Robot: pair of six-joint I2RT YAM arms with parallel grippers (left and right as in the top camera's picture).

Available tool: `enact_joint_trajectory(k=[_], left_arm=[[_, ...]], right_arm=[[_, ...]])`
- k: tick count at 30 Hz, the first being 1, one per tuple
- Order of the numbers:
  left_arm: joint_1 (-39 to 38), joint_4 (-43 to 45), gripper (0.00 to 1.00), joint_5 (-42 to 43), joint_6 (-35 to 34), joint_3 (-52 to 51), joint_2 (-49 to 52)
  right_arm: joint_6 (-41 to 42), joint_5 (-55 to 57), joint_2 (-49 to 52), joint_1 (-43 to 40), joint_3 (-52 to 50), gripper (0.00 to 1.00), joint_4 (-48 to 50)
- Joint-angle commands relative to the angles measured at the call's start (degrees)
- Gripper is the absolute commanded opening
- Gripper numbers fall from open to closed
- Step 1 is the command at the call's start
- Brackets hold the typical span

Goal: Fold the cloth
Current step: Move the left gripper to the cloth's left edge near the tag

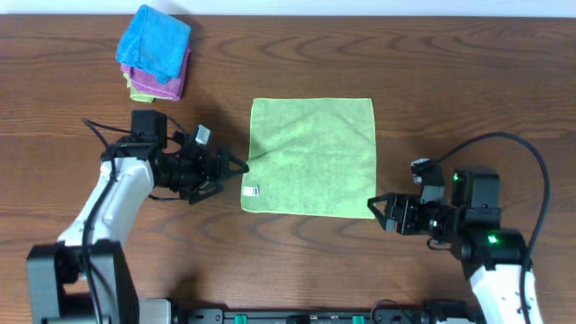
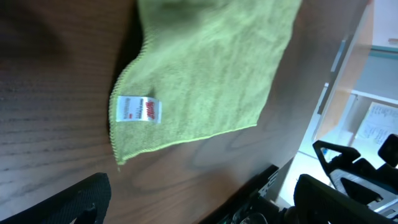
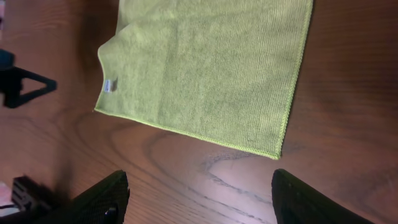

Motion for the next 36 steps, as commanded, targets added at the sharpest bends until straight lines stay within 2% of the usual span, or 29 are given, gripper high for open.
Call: enact_joint_trajectory(k=[1,13,20,28,34,36], left_arm=[[-0.2,0.8,0.95,1.4,1.2,-0.3,2.8],[-0.2,4.3,0.95,1.9,1.0,-1.8,11.8],[-0.2,12.0,0.95,5.4,-3.2,-7.1,13.5],[-3.0,23.1,0.95,5.8,-11.8,-12.7,13.5],[-7.5,26.7,0.95,1.0,-16.9,-13.3,13.5],[-8.7,27.3,1.00,-0.2,-17.4,-13.3,13.5]], right_arm=[[-0.9,-2.8,2.2,-0.5,-0.3,0.74,1.0],[-0.5,-2.7,4.2,-0.5,-0.3,0.75,3.9],[0.4,-2.7,4.2,-0.5,-0.3,0.75,5.0],[0.4,-2.7,4.2,-0.5,-0.3,0.76,5.0],[1.5,-2.7,4.2,-0.5,-0.3,0.79,5.0],[1.5,-2.7,4.2,-0.5,-0.3,0.79,4.9]])
